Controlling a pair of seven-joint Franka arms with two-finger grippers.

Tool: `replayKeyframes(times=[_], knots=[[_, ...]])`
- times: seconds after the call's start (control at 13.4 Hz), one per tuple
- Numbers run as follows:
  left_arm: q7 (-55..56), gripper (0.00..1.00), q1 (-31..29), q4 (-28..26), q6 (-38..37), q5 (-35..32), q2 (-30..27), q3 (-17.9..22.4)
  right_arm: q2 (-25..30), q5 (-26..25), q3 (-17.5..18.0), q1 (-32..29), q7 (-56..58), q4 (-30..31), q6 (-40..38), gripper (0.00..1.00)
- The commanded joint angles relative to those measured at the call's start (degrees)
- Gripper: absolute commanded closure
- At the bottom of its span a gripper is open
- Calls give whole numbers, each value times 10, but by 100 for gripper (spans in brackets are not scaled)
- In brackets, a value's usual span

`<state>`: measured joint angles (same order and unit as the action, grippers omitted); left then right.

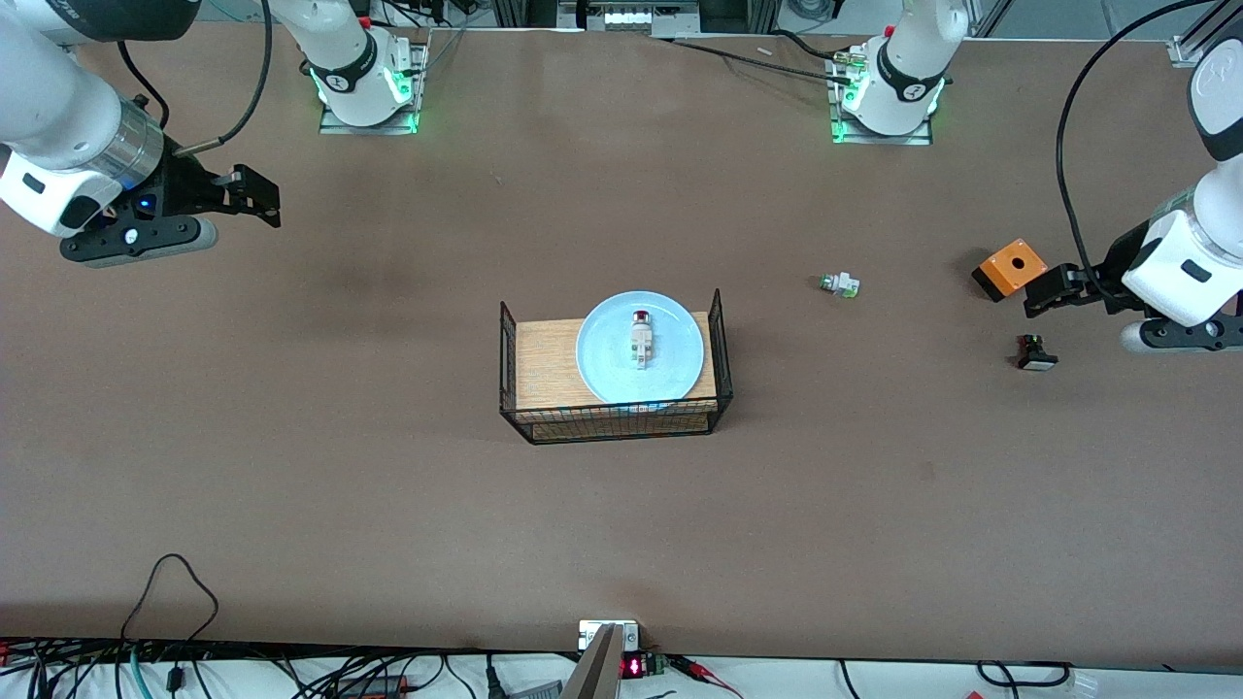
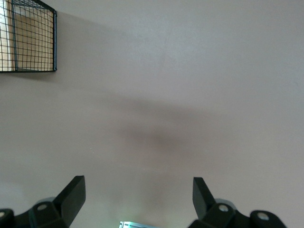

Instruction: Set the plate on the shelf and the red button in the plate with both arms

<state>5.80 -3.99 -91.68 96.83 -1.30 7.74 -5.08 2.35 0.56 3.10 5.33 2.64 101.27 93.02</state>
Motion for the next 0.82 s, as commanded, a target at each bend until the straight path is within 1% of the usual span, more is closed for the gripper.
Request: replayKeyframes(times=[0.0, 0.15, 0.37, 0.52, 0.75], knots=[[15, 0, 6, -19, 1, 13, -18, 4, -14, -2, 2, -4, -5, -24, -3, 0], [-10, 0, 0, -22, 7, 13, -18, 4, -23, -2, 2, -3, -2, -38, -4, 0], [-11, 0, -1, -33, 26, 18, -25, 2, -35, -1, 2, -2, 0, -56, -4, 0], [-11, 0, -1, -25, 40, 18, -23, 1, -38, -1, 2, -5, 1, -57, -4, 0], [-11, 0, -8, -17, 45, 19, -39, 3, -39, -2, 1, -7, 1, -57, -4, 0]])
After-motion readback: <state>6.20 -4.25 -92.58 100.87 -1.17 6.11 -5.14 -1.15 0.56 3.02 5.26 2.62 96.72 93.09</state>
